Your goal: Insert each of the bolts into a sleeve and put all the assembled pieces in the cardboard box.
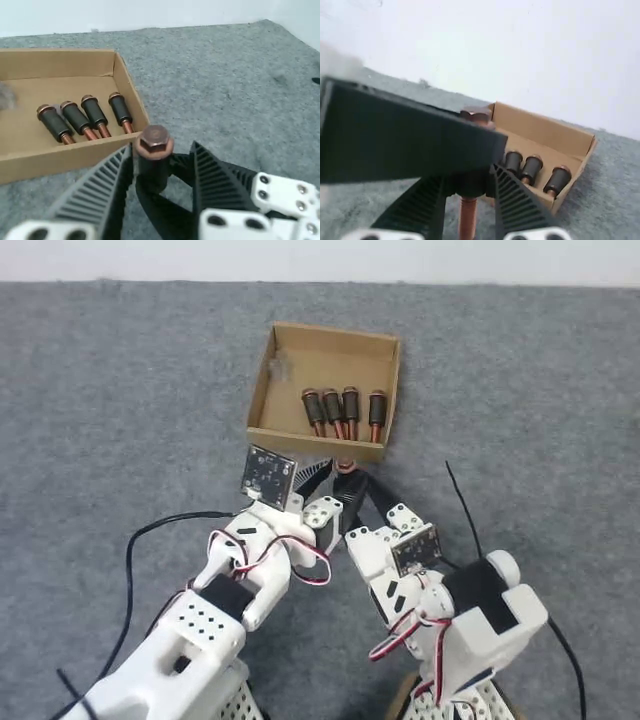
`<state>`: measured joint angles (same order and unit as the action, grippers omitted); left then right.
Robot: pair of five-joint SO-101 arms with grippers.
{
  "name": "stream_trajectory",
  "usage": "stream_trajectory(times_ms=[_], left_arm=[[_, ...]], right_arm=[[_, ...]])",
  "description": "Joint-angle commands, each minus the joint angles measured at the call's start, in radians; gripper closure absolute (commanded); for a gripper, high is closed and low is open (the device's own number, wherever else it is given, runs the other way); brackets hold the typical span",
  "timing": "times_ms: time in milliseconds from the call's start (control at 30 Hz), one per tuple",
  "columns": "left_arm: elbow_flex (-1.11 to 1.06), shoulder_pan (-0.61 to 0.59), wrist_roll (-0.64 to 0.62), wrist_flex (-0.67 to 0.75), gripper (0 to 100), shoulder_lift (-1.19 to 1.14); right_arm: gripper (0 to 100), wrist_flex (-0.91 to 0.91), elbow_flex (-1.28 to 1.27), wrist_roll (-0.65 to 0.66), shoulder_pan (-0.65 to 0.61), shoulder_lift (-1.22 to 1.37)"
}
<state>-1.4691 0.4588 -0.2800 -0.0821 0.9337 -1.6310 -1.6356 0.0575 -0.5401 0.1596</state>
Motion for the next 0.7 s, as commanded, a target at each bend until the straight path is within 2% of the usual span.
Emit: stream_trajectory(times_ms=[0, 567, 667], left_arm=[[0.013, 0.003, 0.0, 0.012, 82, 0.023], [0.041, 0.003, 0.0, 0.071, 82, 0.028], [0.038, 0.0, 0.003, 0.068, 82, 0.11]], right_arm=[[99.1, -0.007, -0.023, 0.014, 0.016, -0.01], [99.1, 0.001, -0.017, 0.014, 0.018, -0.008], [99.1, 0.001, -0.017, 0.014, 0.018, -0.008]])
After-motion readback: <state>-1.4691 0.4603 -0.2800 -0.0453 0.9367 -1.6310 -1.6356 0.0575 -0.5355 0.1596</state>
